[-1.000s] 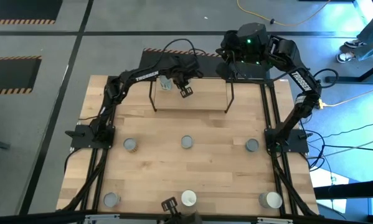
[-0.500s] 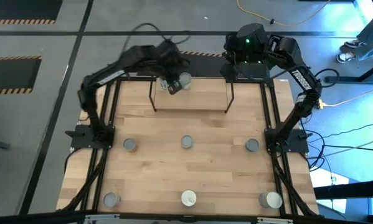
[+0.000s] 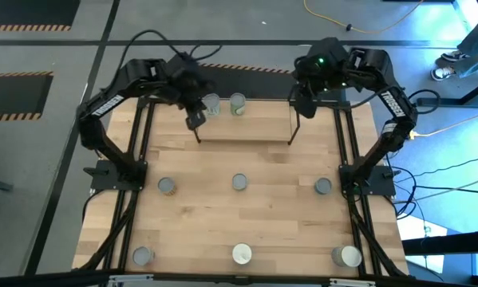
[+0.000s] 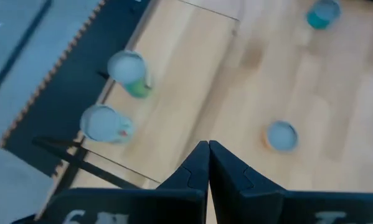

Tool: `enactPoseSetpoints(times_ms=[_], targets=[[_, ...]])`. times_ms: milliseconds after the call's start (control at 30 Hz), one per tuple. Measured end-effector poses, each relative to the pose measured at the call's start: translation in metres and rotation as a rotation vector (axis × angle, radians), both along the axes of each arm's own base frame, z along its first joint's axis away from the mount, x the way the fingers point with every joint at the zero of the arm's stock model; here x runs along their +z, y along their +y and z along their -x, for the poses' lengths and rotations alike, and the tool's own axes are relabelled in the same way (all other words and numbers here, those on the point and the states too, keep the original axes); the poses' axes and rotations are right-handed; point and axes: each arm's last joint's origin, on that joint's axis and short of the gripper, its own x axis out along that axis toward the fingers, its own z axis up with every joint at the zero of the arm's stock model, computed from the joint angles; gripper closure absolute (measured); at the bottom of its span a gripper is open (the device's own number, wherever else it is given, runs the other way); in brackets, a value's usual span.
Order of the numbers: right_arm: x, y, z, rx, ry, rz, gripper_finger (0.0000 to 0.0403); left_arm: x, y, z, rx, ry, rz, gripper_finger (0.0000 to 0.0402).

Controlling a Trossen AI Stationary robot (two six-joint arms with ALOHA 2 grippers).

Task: Pick and place cans onto a shelf
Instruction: Put the bottom middle light blue can on the shelf aligned with the pink can

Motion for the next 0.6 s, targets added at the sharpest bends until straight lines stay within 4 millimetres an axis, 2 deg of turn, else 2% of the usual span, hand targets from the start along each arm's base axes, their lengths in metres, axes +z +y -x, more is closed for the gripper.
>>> enactPoseSetpoints(times_ms=[200, 333, 600], targets=[[0.001, 0.008, -0.002, 0.07, -0.008, -0.012, 0.0397, -0.005, -0.009, 0.005, -0.133, 0.07, 0.062, 0.04], [0.001, 0.01, -0.003, 0.046, -0.028, -0.049, 0.0391, -0.005, -0.011, 0.005, -0.124, 0.073, 0.071, 0.039], [0.001, 0.01, -0.003, 0.068, -0.019, -0.033, 0.0335, -0.005, -0.012, 0.005, -0.089, 0.068, 0.121, 0.0353]])
